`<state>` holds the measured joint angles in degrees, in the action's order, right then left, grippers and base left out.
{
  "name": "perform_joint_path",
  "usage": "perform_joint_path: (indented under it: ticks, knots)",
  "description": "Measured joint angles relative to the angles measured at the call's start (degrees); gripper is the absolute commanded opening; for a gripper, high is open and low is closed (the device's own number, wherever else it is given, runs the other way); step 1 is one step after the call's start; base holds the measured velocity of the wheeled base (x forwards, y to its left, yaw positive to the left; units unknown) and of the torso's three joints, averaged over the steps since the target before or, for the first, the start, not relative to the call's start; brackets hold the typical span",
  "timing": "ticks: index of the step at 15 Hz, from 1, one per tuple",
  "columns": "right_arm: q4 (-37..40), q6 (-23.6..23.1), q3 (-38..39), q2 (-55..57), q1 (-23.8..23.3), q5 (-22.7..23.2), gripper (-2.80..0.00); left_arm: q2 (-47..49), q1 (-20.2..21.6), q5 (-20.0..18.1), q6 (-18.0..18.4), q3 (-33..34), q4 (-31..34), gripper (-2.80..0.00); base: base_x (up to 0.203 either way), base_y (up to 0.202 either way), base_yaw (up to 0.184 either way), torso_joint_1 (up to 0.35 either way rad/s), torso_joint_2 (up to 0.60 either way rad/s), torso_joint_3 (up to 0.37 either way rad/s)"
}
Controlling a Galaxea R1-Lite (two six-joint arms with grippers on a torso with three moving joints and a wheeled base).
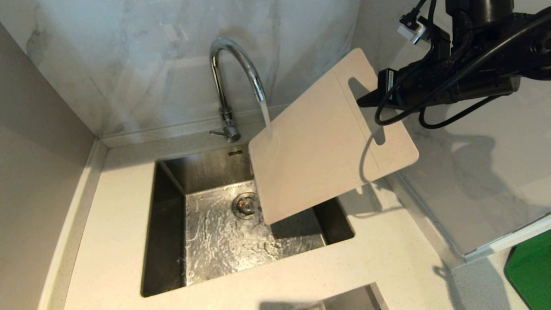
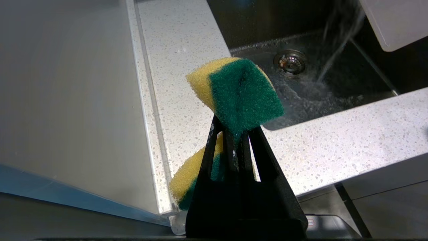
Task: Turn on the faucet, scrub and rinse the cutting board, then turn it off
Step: Scrub the cutting board underwater
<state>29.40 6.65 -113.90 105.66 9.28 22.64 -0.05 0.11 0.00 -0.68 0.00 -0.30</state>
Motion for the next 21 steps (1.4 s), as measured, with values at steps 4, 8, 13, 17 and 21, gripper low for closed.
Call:
perform_joint_path:
  ticks: [4,8,13,17,21]
  knots:
    - [-0.2,1.3,0.0,0.0,0.7,0.1,-2.8,0.0,0.0,0.0,0.0,0.0,0.0,-2.8,0.0,0.0,0.0,0.0,0.0,0.0]
    - [-2.2,2.7,0.0,0.2,1.3,0.1,-2.8,0.0,0.0,0.0,0.0,0.0,0.0,-2.8,0.0,0.0,0.0,0.0,0.0,0.0]
    - [-3.4,3.0,0.0,1.0,1.4,0.1,-2.8,0.0,0.0,0.0,0.0,0.0,0.0,-2.8,0.0,0.0,0.0,0.0,0.0,0.0]
    - [-5.8,4.4,0.0,2.0,2.2,0.0,-2.8,0.0,-0.1,0.0,0.0,0.0,0.0,-2.8,0.0,0.0,0.0,0.0,0.0,0.0]
    - [-6.8,4.7,0.0,2.9,3.4,0.0,-2.8,0.0,0.0,0.0,0.0,0.0,0.0,-2.8,0.0,0.0,0.0,0.0,0.0,0.0]
